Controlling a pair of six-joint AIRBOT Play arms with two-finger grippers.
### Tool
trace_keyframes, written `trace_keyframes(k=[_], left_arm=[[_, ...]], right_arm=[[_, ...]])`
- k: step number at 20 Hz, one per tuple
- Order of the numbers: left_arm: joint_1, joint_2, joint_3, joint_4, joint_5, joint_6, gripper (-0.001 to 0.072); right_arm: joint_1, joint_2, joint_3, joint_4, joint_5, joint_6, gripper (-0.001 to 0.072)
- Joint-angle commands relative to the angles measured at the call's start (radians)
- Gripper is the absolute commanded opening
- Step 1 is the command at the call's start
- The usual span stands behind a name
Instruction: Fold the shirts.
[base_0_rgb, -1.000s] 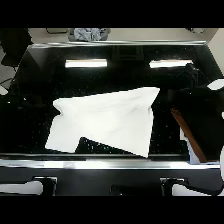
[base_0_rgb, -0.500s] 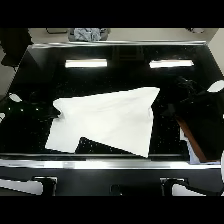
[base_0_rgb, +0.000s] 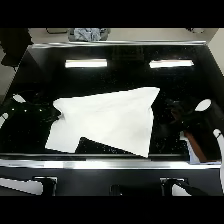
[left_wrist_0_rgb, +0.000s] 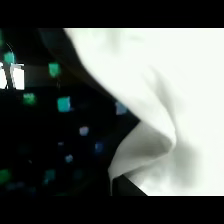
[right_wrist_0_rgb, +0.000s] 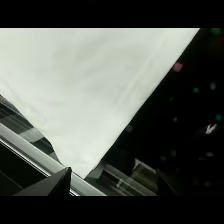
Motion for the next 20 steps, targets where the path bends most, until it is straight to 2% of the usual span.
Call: trace_keyframes(k=[1, 5, 10, 12, 15, 16, 17, 18, 19, 20], left_arm=[[0.011, 0.038, 0.004, -0.009, -0.029, 0.003, 0.0036], [0.011, 0.087, 0.004, -0.009, -0.047, 0.003, 0.0036], [0.011, 0.101, 0.004, -0.050, -0.099, 0.000, 0.0036], [0.011, 0.103, 0.004, -0.069, -0.100, -0.001, 0.0036], [0.011, 0.113, 0.004, -0.116, -0.100, -0.002, 0.0036], [0.011, 0.118, 0.004, -0.122, -0.100, -0.009, 0.0036], [0.011, 0.126, 0.004, -0.122, -0.107, -0.009, 0.0036], [0.012, 0.137, 0.005, -0.122, -0.119, -0.009, 0.0036], [0.014, 0.151, 0.005, -0.122, -0.126, -0.008, 0.0036], [0.019, 0.171, 0.008, -0.122, -0.125, -0.008, 0.0035]], right_arm=[[0.040, 0.056, -0.227, 0.029, -0.086, -0.004, 0.0637], [0.040, 0.056, -0.330, 0.186, -0.150, -0.023, 0.0635], [0.040, 0.056, -0.389, 0.236, -0.213, -0.006, 0.0633], [0.040, 0.056, -0.409, 0.293, -0.232, -0.006, 0.0616], [0.096, 0.053, -0.409, 0.289, -0.268, 0.017, 0.0604], [0.141, 0.053, -0.409, 0.290, -0.291, 0.032, 0.0574], [0.193, 0.053, -0.409, 0.289, -0.331, 0.055, 0.0367], [0.228, 0.053, -0.407, 0.289, -0.365, 0.068, 0.0096], [0.243, 0.053, -0.399, 0.293, -0.375, 0.078, 0.0041], [0.242, 0.058, -0.380, 0.291, -0.365, 0.059, 0.0041]])
